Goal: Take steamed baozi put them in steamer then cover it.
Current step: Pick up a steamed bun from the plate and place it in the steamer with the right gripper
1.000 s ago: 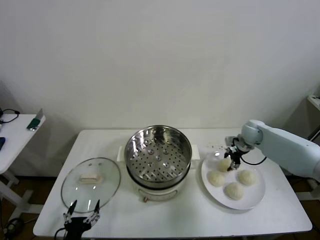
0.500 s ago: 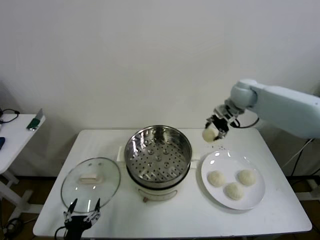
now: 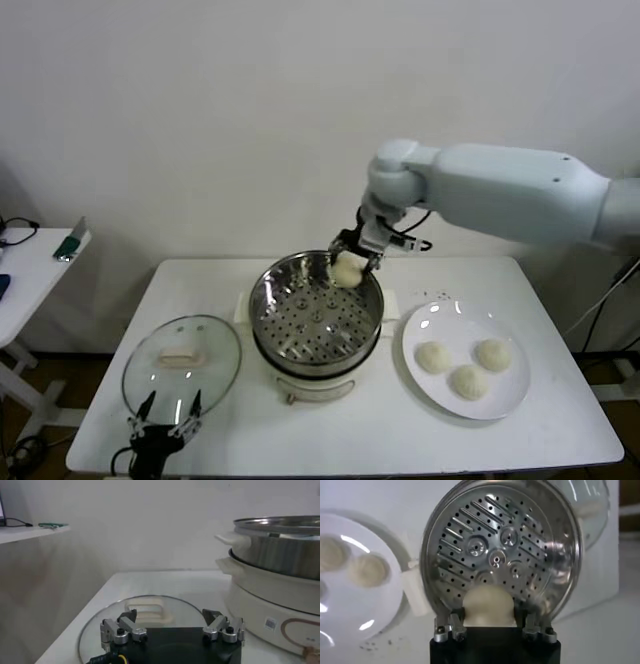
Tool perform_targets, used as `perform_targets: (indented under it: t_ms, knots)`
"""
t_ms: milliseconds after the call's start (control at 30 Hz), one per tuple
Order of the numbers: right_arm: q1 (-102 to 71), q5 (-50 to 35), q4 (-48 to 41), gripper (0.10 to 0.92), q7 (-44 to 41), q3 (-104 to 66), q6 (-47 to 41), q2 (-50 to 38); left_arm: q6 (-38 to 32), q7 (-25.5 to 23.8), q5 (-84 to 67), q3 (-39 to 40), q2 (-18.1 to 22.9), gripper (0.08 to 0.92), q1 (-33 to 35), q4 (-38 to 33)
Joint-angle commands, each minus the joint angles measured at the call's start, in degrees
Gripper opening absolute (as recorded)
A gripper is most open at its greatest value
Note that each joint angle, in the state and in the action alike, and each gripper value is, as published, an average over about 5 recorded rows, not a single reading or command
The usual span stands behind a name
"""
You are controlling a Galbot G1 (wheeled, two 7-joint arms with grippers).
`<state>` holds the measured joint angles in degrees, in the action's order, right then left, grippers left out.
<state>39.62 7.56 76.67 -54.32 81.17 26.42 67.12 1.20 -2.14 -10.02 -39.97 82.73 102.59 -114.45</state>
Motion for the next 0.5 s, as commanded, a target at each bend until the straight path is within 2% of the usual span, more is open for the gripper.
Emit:
perform_targets:
  t_ms: [33, 500]
  knots:
    - [-9.2, 15.0, -7.6, 0.653, 4.3, -2.6, 7.1, 7.4, -0.1, 0.0, 0.0, 0.1, 0.1, 0.823, 0.0, 0.0]
    - [-13.3, 20.2, -17.7, 0.653, 6.6, -5.7, 9.0, 11.3, -0.5, 0.1, 0.0, 0.2, 0.4, 0.823, -0.1, 0.3]
